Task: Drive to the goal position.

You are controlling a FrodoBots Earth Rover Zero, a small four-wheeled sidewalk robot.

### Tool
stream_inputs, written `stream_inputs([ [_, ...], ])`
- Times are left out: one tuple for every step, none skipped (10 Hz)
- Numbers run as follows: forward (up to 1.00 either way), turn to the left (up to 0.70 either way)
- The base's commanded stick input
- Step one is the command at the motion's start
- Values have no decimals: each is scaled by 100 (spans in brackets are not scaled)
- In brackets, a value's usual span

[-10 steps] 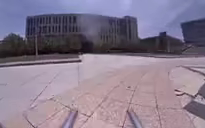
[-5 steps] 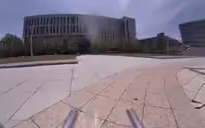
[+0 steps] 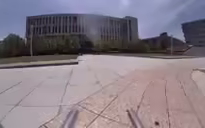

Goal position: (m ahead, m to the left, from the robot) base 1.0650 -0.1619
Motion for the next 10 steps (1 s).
stream_inputs([
  [100, -40],
  [100, -40],
  [100, -40],
  [100, -38],
  [100, -33],
  [100, -28],
  [100, -24],
  [100, -19],
  [100, -14],
  [100, -10],
])
